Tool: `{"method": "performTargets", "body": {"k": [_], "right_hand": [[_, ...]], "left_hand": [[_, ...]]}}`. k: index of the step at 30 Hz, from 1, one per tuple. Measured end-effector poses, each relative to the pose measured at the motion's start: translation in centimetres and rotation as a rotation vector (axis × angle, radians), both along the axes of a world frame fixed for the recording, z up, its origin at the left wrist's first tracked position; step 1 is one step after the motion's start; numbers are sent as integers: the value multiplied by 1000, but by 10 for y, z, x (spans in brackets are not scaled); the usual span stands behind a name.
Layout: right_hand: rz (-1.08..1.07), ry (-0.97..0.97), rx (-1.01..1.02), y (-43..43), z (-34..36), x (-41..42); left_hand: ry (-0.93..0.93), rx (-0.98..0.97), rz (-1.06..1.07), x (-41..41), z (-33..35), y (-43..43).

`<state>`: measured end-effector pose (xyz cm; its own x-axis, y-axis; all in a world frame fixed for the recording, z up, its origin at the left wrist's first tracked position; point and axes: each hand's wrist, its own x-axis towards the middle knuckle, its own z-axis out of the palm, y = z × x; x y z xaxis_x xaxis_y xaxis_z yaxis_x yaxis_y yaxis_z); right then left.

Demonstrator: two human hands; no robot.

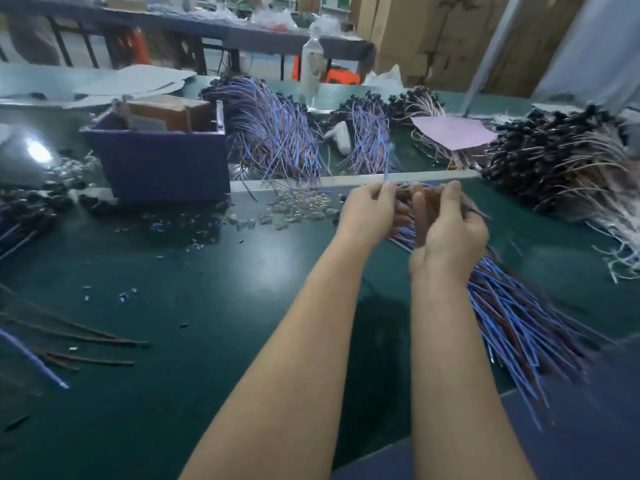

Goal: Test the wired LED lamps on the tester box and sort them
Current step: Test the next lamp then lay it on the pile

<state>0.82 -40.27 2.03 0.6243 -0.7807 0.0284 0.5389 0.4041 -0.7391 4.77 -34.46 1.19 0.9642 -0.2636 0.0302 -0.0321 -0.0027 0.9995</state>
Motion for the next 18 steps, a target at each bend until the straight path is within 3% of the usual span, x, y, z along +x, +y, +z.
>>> {"method": "performTargets", "body": {"k": [3,10,13,18], "right_hand": [[-31,59,123,-20,-18,-5],[120,231,414,-50,-48,-11],[115,342,308,-49,-51,-11],[160,513,-6,-45,-51,-8]], "left_hand": [[-59,46,52,12,-9,-34],[-201,524,69,15,-39,-77],[-220,714,40,21,-52,-79],[-198,660,49,28,-56,-77]]}}
